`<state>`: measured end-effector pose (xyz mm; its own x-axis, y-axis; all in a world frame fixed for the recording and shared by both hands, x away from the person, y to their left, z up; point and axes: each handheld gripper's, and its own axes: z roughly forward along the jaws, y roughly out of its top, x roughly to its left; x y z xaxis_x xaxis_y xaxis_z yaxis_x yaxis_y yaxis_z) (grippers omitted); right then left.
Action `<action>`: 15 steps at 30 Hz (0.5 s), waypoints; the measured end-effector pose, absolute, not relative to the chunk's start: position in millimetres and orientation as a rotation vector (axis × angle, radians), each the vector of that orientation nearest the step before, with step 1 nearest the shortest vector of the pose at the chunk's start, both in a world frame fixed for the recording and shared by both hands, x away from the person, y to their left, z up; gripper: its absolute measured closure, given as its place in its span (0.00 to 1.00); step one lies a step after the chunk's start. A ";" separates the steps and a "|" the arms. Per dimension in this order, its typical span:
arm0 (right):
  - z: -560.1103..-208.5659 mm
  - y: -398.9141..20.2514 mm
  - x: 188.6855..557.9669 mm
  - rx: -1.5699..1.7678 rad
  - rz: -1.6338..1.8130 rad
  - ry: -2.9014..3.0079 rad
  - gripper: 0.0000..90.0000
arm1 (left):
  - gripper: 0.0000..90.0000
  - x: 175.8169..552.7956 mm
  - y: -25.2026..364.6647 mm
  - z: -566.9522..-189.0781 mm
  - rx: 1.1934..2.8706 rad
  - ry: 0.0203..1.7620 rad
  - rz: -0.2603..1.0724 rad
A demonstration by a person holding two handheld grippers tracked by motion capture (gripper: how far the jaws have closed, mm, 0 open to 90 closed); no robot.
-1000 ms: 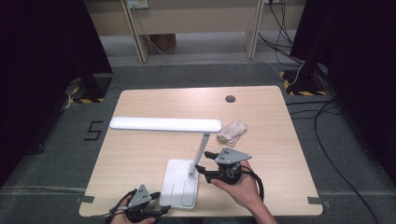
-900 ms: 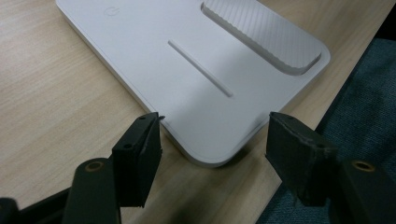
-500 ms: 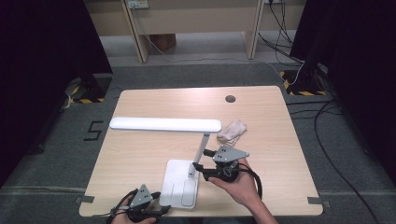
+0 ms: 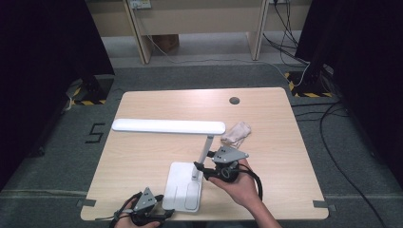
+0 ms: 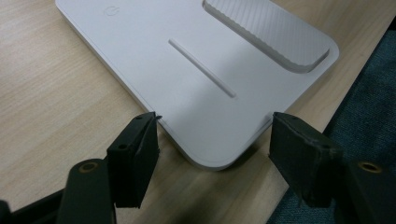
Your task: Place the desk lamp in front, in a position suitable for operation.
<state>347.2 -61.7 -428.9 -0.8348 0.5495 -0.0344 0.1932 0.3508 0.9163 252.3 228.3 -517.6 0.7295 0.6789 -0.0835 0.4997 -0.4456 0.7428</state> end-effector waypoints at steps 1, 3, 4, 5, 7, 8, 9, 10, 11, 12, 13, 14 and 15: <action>-428.4 -61.8 348.2 0.658 1.475 2.280 0.55 | 0.36 252.8 227.4 -517.9 2.129 0.891 0.289; -427.3 -61.7 351.3 0.658 1.473 2.268 0.56 | 0.36 255.7 226.3 -516.8 2.148 0.889 0.290; -427.3 -61.7 351.3 0.658 1.473 2.268 0.56 | 0.36 255.7 226.3 -516.8 2.148 0.889 0.290; -426.9 -61.3 352.3 0.660 1.475 2.265 0.57 | 0.36 256.8 225.8 -516.7 2.149 0.886 0.291; -426.1 -61.2 354.1 0.662 1.473 2.261 0.58 | 0.36 258.9 224.7 -516.5 2.152 0.887 0.292; -425.9 -60.9 355.3 0.660 1.475 2.255 0.58 | 0.36 259.6 223.8 -516.5 2.150 0.892 0.291; -425.6 -60.7 356.3 0.661 1.471 2.253 0.58 | 0.36 260.6 223.6 -516.5 2.153 0.884 0.290; -425.3 -60.5 358.3 0.662 1.469 2.251 0.58 | 0.36 261.4 222.6 -516.5 2.152 0.890 0.294; -425.3 -60.4 358.9 0.665 1.469 2.252 0.59 | 0.36 262.3 222.4 -516.5 2.155 0.885 0.297; -425.0 -60.6 359.8 0.669 1.462 2.250 0.59 | 0.36 262.3 222.4 -516.5 2.155 0.885 0.297; -425.2 -60.3 360.6 0.671 1.465 2.247 0.59 | 0.36 263.5 221.9 -516.1 2.160 0.886 0.295; -425.3 -60.2 361.2 0.672 1.466 2.245 0.59 | 0.36 264.4 221.6 -516.3 2.157 0.884 0.295; -425.2 -60.2 361.8 0.677 1.468 2.245 0.59 | 0.36 265.6 221.1 -516.3 2.158 0.885 0.297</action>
